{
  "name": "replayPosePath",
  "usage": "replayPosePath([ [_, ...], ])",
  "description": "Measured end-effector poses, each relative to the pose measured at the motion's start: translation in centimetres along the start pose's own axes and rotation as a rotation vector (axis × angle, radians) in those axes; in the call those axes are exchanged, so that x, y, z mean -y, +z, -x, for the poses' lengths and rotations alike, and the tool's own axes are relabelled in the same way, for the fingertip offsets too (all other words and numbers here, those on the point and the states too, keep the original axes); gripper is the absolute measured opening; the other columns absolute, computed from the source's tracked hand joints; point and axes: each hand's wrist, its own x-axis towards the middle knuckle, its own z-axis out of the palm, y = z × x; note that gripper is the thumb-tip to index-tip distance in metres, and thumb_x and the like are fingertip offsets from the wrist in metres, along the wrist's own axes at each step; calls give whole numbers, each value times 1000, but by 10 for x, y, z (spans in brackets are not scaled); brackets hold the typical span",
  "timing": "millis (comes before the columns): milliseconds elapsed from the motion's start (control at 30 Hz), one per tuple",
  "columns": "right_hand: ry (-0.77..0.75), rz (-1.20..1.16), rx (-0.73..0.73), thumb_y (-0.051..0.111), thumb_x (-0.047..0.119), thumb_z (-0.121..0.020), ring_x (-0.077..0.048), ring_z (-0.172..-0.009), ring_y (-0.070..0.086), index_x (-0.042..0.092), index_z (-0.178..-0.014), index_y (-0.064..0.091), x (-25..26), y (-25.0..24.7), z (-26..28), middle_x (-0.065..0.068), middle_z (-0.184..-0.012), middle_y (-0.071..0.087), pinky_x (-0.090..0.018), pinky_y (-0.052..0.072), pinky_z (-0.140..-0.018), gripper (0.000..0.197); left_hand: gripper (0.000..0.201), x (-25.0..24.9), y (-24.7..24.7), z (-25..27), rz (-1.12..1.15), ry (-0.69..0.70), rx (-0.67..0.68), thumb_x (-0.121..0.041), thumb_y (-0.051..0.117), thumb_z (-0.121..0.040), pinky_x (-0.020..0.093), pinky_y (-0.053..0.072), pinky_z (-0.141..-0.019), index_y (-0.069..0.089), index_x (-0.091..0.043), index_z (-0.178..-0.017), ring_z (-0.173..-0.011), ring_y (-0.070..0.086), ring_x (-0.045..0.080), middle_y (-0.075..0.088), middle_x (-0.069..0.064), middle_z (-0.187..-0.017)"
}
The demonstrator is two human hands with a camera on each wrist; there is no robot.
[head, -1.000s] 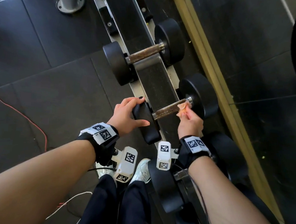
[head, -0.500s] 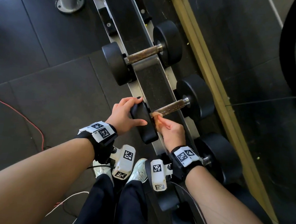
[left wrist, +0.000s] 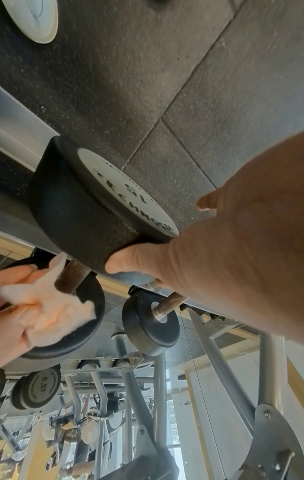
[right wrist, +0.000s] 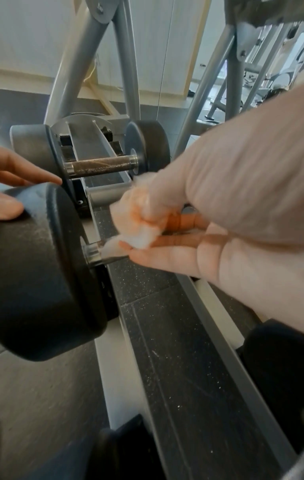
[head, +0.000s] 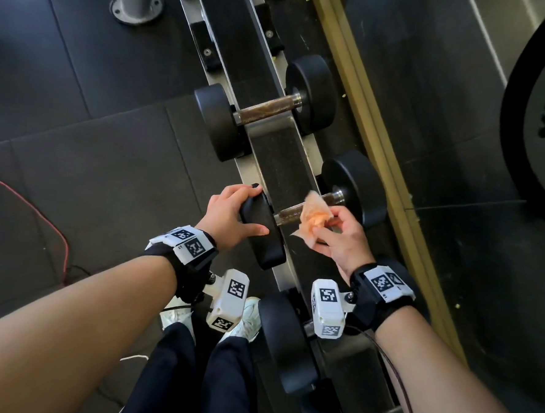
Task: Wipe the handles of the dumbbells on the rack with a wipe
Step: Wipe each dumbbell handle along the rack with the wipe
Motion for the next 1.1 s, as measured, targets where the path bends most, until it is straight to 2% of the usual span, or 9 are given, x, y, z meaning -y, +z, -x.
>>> replayPosePath([
  [133,40,-11,20,77,11,-84,-21,-103,71,22,-114,60,3,-1,0,-4,-118,65,-36,60,-84,36,87,-2,-2,0,-12,-2,11,-41,83,-73,35,19,-114,38,-34,-146,-137,28,25,34,-4,-150],
  [267,-3,59,-22,64,24,-95,-14,-94,74,26,-102,67,14,6,8,2,-103,75,-40,55,-92,7,84,-25,-11,6,-94,-50,48,-41,81,-75,40,21,-115,39,-33,-148,-137,25,29,33,-1,-152],
  [433,-133,79,-101,77,25,-84,-15,-104,69,17,-100,76,38,9,14,-2,-111,72,-37,51,-99,18,44,-69,-30,8,176,16,54,-44,74,-82,45,25,-118,64,-37,-125,-141,31,19,41,-7,-149],
  [533,-116,27,-45,76,32,-83,-11,-97,72,27,-90,79,54,9,19,3,-96,77,-34,52,-93,9,11,-89,-34,8,342,-23,143,-34,76,-83,44,42,-108,76,-31,-94,-115,62,17,69,-3,-119],
  [633,-164,77,-81,71,34,-87,1,-93,70,44,-82,76,64,4,24,19,-92,76,-24,52,-87,13,7,-96,-39,11,429,-59,86,-28,76,-84,44,54,-95,74,-24,-80,-93,72,21,76,1,-92],
  [733,-203,73,-101,59,27,-95,0,-90,69,42,-82,73,66,3,27,15,-91,75,-19,50,-80,24,12,-99,-41,16,437,-3,70,-27,67,-92,43,54,-92,68,-21,-82,-86,68,23,72,4,-90],
  [867,-161,-81,-104,49,30,-94,-15,-84,69,33,-80,66,62,13,30,-1,-91,71,-29,54,-71,22,17,-99,-33,25,436,54,116,-26,62,-96,31,50,-65,62,-19,-81,-65,57,13,64,-3,-72],
  [967,-117,-115,-129,50,29,-100,-15,-78,69,31,-82,66,61,12,31,-3,-90,71,-29,53,-63,24,14,-95,-28,25,508,0,61,-25,67,-93,34,52,-67,66,-19,-80,-66,60,15,66,-3,-70],
  [1100,-76,-12,0,64,25,-95,-25,-98,71,28,-102,63,62,3,35,-5,-104,73,-40,60,-80,7,10,-87,-27,22,678,-77,0,-20,61,-95,43,55,-66,60,-30,-97,-72,62,25,62,6,-80],
])
